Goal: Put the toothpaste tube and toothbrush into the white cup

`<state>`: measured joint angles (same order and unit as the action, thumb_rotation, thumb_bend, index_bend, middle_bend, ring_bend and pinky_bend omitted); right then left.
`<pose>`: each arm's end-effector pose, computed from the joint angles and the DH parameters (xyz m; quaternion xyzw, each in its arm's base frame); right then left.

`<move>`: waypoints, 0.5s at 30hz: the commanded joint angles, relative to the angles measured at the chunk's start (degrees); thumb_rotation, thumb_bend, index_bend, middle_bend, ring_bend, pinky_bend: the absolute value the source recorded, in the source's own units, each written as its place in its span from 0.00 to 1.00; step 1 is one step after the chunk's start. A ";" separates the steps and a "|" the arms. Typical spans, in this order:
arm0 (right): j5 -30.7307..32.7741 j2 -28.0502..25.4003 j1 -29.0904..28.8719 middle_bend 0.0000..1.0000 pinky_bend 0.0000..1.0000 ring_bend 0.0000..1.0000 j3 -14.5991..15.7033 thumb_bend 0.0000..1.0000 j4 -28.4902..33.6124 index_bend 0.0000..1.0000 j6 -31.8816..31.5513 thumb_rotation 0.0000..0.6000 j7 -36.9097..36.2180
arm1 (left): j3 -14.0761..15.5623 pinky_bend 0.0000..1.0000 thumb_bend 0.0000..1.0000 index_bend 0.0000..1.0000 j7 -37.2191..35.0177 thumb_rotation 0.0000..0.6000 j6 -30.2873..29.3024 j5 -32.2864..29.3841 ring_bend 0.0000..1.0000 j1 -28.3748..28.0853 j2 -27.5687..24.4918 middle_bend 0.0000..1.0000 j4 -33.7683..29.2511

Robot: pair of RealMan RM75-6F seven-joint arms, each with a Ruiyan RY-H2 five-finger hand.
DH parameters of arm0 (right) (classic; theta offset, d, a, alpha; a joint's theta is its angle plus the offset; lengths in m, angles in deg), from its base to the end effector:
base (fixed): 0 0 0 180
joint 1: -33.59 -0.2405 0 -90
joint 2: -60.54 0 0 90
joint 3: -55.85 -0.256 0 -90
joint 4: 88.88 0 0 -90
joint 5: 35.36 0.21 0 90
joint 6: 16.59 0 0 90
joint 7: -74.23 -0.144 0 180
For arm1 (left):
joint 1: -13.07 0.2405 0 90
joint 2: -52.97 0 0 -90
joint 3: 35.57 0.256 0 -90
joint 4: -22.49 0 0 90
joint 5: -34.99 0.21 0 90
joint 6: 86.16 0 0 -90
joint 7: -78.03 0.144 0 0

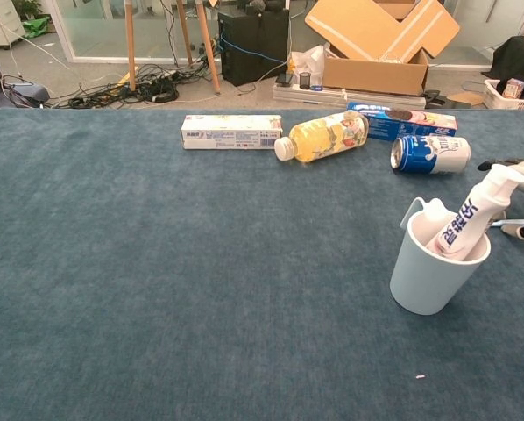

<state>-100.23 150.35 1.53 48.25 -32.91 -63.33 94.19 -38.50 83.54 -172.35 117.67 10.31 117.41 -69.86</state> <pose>-0.3291 -0.3532 0.0257 0.7247 -0.3547 0.1618 0.5681 -0.3233 0.1693 0.1632 -0.5825 -0.3785 -0.3467 0.6302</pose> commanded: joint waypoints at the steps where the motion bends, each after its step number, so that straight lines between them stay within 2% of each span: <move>1: 0.50 -0.03 -0.14 0.01 0.11 0.00 -0.03 0.29 0.22 0.54 0.27 1.00 0.55 | 0.00 0.35 0.00 0.71 -0.01 1.00 0.00 0.00 0.39 0.00 0.00 0.45 0.00; 15: 0.73 -0.58 0.09 0.02 0.11 0.00 0.20 0.29 1.35 0.57 -0.67 1.00 0.45 | -0.04 0.35 0.00 0.71 0.13 1.00 0.00 -0.06 0.39 0.00 0.03 0.45 0.02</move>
<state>-99.47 149.81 1.60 48.43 -31.59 -63.97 94.66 -38.54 83.68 -172.35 117.60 10.31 117.44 -69.84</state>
